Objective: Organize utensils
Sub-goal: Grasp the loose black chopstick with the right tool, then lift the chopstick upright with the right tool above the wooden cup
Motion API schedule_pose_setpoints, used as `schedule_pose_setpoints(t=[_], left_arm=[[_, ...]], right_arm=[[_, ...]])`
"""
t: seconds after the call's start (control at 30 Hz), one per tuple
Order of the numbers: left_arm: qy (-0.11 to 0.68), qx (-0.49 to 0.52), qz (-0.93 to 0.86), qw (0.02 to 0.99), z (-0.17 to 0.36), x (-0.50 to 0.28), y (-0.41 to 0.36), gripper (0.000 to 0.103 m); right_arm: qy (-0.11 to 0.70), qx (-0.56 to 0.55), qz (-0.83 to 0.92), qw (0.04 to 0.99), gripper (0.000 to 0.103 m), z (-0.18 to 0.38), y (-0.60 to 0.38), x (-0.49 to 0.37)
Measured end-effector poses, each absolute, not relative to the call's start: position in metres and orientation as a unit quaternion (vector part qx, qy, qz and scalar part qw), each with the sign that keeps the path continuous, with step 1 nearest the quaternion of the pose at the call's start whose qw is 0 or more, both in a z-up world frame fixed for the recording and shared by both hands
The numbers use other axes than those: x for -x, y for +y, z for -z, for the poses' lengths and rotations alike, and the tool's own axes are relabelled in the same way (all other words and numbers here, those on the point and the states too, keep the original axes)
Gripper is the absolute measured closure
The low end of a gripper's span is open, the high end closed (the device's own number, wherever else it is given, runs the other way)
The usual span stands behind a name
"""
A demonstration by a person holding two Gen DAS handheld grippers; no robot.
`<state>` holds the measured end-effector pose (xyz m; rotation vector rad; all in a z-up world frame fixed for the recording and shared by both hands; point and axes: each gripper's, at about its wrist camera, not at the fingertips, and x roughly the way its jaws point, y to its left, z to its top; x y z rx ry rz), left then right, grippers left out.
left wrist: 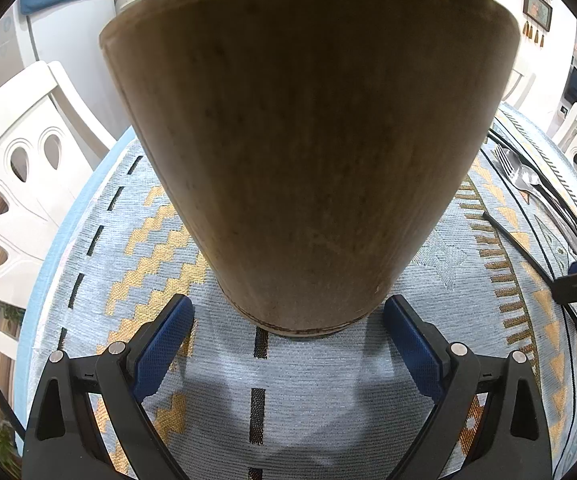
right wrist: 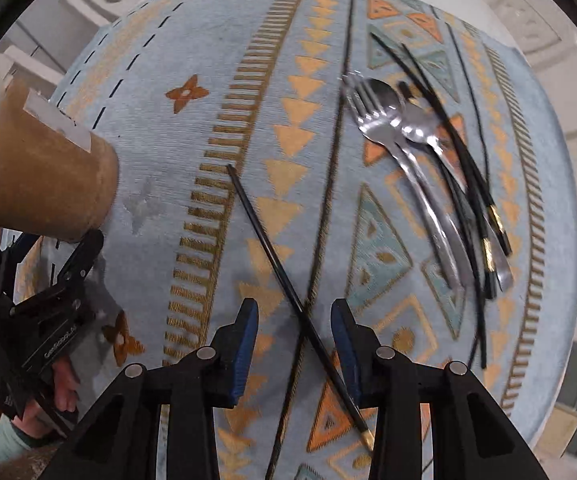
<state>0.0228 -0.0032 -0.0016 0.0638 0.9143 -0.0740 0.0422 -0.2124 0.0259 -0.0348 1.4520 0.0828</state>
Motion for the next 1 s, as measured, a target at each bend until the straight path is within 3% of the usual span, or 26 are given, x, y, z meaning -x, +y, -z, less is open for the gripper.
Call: schedule_pose_setpoints(t=[0.4, 0.5, 0.57, 0.73, 1.0], left_arm=[[0.441, -0.031, 0.036, 0.896, 0.002, -0.023, -0.003, 0.006], [0.441, -0.031, 0.036, 0.896, 0.002, -0.023, -0.004, 0.006], [0.441, -0.031, 0.036, 0.896, 0.002, -0.023, -0.003, 0.006], [0.441, -0.032, 0.035, 0.896, 0.001, -0.023, -0.004, 0.006], [0.441, -0.032, 0.036, 0.896, 0.001, -0.023, -0.004, 0.006]], right_arm=[[0.691, 0.055, -0.054, 0.719, 0.067, -0.005, -0.208, -0.064], [0.688, 0.070, -0.055, 0.720, 0.072, -0.006, -0.204, -0.066], [0.685, 0.072, -0.066, 0.722, 0.092, -0.007, -0.195, -0.065], [0.673, 0.059, -0.059, 0.735, 0.098, -0.010, -0.195, -0.064], [0.638, 0.022, -0.073, 0.766, 0.098, -0.047, -0.213, -0.049]])
